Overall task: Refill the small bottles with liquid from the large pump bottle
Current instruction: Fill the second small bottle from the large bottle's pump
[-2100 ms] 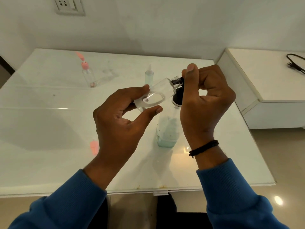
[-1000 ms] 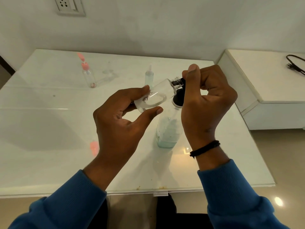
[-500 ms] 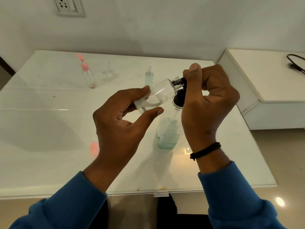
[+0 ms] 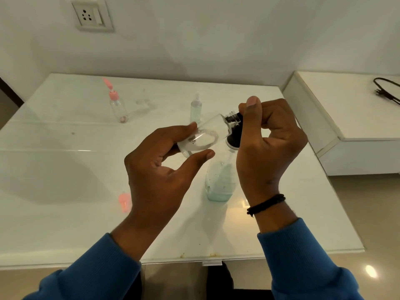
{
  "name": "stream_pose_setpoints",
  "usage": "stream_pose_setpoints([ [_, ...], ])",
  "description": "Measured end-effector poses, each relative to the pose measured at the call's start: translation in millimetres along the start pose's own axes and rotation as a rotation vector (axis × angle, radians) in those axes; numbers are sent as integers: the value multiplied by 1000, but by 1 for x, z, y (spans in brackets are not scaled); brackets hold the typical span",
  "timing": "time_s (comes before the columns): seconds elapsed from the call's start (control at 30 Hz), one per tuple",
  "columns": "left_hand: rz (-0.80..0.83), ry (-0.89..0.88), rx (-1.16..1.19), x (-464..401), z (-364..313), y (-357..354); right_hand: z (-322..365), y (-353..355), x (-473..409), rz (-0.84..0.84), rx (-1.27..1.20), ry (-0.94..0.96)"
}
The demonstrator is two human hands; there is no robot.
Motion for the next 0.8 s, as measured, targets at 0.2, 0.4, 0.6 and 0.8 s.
stream_pose_setpoints([
  [0.2,-4,5,-13,0,-1,0,4,0,-4,-3,-8,25],
  [0.4,0,-4,-10,0,-1,0,2,-1,-1,5,-6,8],
  [0.6,2,-2,-17,0,-1,0,2,0,-2,-3,-5,25],
  [0.8,-3,-6,-15,-1,-1,1,3,-1,-3,4,-7,23],
])
Point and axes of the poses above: each hand's wrist, its own x-axis away from the middle knuckle, its own y-axis out of the back of the hand, z = x × y, the point moved 4 cm from there along -x, towards the middle knuckle, and after that the axes turned 15 degrees about -z, right-handed, at the moved point
